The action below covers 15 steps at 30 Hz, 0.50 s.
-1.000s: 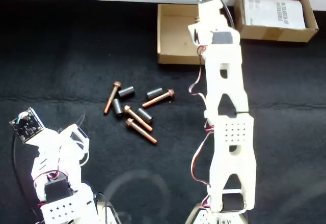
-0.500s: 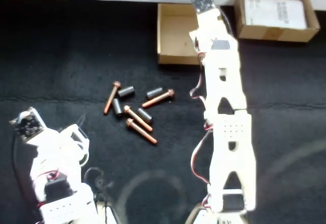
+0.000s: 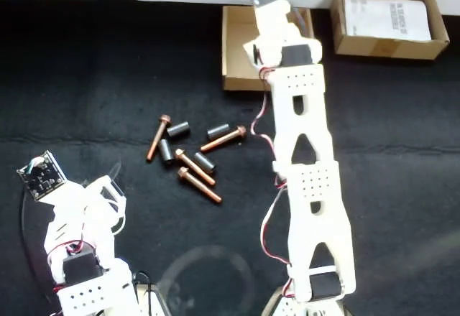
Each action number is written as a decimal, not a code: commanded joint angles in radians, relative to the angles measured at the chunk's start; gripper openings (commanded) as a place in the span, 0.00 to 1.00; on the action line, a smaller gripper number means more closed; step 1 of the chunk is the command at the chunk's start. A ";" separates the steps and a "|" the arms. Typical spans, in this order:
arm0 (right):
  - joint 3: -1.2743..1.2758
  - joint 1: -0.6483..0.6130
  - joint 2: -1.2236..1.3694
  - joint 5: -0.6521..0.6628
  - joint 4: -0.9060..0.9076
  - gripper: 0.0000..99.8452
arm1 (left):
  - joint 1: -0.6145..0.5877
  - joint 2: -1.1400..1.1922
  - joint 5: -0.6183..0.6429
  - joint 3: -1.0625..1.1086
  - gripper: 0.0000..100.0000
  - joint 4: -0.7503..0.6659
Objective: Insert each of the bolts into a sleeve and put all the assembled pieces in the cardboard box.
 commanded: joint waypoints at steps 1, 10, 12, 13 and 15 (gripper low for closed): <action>-0.139 -0.045 -0.127 -0.074 0.142 0.20 | -0.015 -0.001 -0.006 0.018 0.28 0.005; -0.170 -0.099 -0.199 -0.269 0.321 0.20 | -0.015 -0.001 -0.006 0.018 0.28 0.005; -0.157 -0.102 -0.200 -0.295 0.323 0.20 | -0.015 -0.001 -0.006 0.018 0.28 0.005; -0.133 -0.108 -0.203 -0.296 0.323 0.20 | -0.015 -0.001 -0.006 0.018 0.28 0.005; -0.064 -0.128 -0.214 -0.295 0.325 0.20 | -0.016 -0.001 -0.006 0.018 0.28 0.005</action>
